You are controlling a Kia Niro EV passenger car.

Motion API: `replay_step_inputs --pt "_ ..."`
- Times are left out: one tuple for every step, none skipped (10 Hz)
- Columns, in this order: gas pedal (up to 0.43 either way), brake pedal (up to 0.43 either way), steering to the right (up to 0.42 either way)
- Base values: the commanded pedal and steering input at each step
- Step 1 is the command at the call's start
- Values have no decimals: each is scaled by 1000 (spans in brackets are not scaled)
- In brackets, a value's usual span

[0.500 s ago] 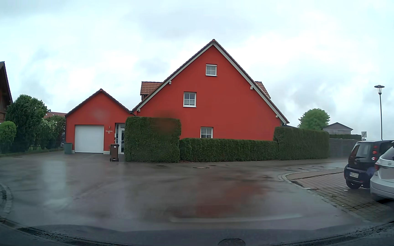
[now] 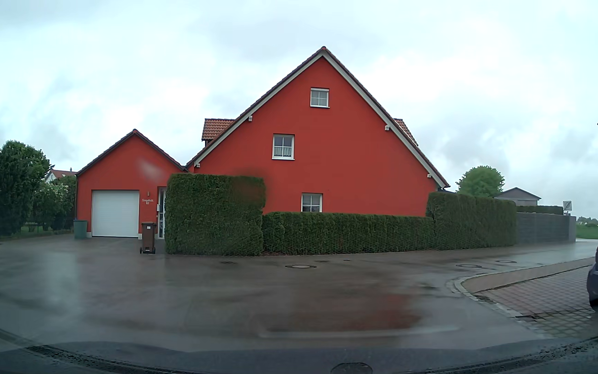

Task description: Follow the waypoints while adhering to traffic rules and regulations

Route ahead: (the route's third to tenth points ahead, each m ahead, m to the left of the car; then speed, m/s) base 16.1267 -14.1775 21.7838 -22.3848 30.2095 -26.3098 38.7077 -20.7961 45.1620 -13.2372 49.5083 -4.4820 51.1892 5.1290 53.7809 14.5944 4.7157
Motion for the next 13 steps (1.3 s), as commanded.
replay_step_inputs --pt "67 0 24" --pt "67 0 39" --pt "67 0 55" --pt "67 0 69" --pt "67 0 94" --pt "67 0 119" --pt "67 0 136" --pt "67 0 156" --pt "67 0 172" --pt "67 0 183" --pt "67 0 193" --pt "67 0 200" --pt "67 0 208"
